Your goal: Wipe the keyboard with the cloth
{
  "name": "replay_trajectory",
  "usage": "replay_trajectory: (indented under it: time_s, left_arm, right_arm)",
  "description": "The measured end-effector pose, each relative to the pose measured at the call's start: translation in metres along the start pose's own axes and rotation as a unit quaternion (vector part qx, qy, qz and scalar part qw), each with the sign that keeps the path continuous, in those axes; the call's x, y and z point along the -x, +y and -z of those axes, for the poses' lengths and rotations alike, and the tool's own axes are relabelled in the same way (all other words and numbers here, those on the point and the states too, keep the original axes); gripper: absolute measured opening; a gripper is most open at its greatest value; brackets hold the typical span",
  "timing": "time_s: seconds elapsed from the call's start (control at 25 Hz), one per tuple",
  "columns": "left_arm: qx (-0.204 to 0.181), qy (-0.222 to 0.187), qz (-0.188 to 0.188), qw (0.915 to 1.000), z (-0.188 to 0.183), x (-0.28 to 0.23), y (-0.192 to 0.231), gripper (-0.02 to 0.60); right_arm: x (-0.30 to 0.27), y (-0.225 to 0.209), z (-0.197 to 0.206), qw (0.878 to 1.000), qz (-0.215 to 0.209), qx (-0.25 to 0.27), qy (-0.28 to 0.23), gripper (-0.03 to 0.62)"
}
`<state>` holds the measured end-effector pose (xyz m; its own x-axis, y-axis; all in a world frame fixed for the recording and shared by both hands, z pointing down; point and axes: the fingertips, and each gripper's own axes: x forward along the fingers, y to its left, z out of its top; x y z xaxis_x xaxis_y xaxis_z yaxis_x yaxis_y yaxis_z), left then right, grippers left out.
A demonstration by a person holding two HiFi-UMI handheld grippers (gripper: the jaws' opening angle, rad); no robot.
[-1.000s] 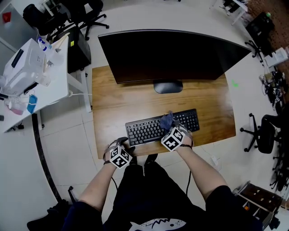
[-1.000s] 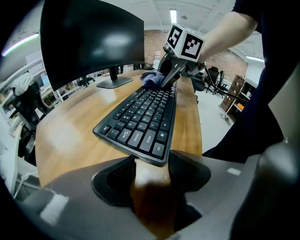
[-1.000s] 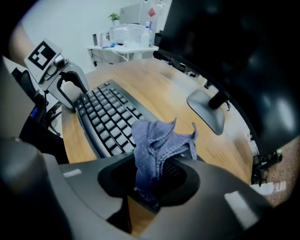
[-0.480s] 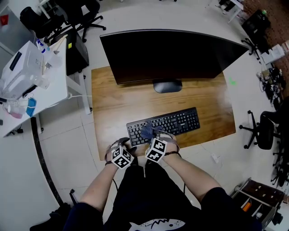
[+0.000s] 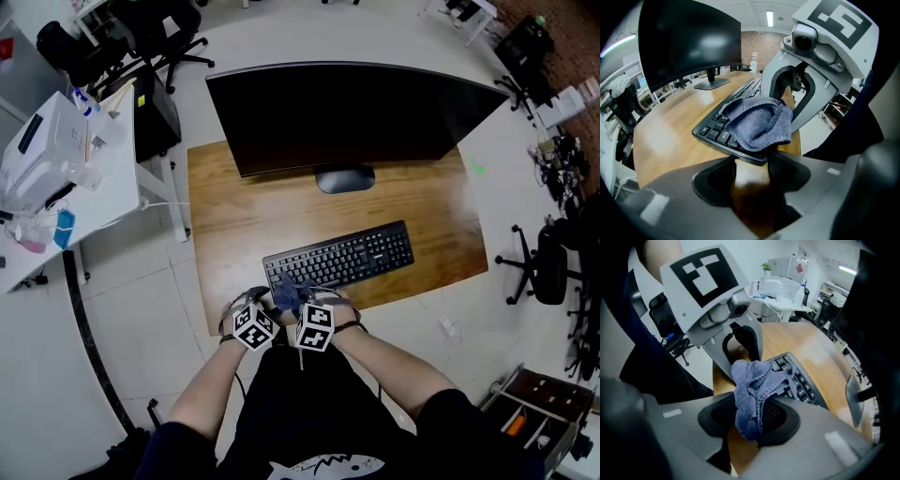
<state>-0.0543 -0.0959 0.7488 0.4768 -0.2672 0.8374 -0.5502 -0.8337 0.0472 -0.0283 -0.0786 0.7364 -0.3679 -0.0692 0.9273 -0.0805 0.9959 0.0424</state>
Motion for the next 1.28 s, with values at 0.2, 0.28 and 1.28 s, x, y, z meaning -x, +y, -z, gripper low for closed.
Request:
replay_trajectory:
  time_s: [0.2, 0.28, 1.28]
  left_arm:
    - [-0.001, 0.003, 0.007, 1.0, 0.0, 0.001, 0.0, 0.224]
    - [0.002, 0.001, 0.013, 0.9999, 0.0, 0.001, 0.0, 0.222]
    - [-0.037, -0.228, 0.092, 0.9685, -0.113, 0.157, -0.06, 0.224]
  right_arm:
    - [0.012, 0.023, -0.004, 0.995, -0.079, -0.045, -0.035, 0.129]
    - [0.023, 0.029, -0.005, 0.99, -0.101, -0.077, -0.057, 0.13]
    - [0.225, 0.016, -0.023, 0.845, 0.037, -0.41, -0.34, 0.132]
